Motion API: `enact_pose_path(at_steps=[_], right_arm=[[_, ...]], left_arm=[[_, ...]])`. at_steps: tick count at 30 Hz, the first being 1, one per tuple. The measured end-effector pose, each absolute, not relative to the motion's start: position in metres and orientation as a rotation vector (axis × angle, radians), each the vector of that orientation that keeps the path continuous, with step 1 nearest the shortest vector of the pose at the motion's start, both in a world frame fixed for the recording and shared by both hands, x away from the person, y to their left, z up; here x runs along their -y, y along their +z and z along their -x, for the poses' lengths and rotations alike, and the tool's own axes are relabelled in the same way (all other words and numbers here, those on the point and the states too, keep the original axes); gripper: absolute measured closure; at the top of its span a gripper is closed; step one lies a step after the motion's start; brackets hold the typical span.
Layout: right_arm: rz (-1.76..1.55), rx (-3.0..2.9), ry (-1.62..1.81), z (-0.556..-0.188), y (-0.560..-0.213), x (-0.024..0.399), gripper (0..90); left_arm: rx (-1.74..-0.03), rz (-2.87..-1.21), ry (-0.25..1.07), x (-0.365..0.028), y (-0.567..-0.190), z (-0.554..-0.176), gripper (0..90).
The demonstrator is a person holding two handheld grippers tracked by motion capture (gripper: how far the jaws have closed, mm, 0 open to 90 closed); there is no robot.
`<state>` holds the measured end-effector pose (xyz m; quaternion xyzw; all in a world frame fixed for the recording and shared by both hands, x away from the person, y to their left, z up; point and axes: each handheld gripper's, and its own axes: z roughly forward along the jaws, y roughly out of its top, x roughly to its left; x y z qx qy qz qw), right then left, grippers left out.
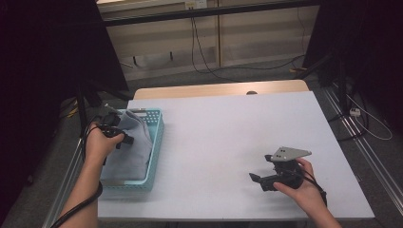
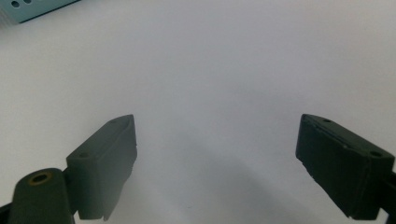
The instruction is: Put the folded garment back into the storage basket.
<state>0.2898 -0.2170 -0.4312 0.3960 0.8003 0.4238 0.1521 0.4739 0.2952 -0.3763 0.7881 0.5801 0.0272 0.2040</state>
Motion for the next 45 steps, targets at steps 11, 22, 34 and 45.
enact_pose_path(at_steps=[11,22,34,45], right_arm=[[-1.142,-2.295,1.216,-0.29,-0.432,0.218,12.6],[-1.145,-2.293,1.222,-0.291,-0.432,0.219,12.6],[-1.147,-2.3,1.224,-0.292,-0.433,0.219,12.5],[-1.159,-2.298,1.22,-0.293,-0.435,0.222,12.6]], left_arm=[[-1.645,-2.209,0.06,-0.292,-0.4,-0.476,90.0],[-1.62,-2.214,0.126,-0.294,-0.37,-0.486,90.0],[-1.615,-2.184,0.22,-0.28,-0.384,-0.516,90.0],[-1.621,-2.165,0.216,-0.271,-0.41,-0.532,90.0]])
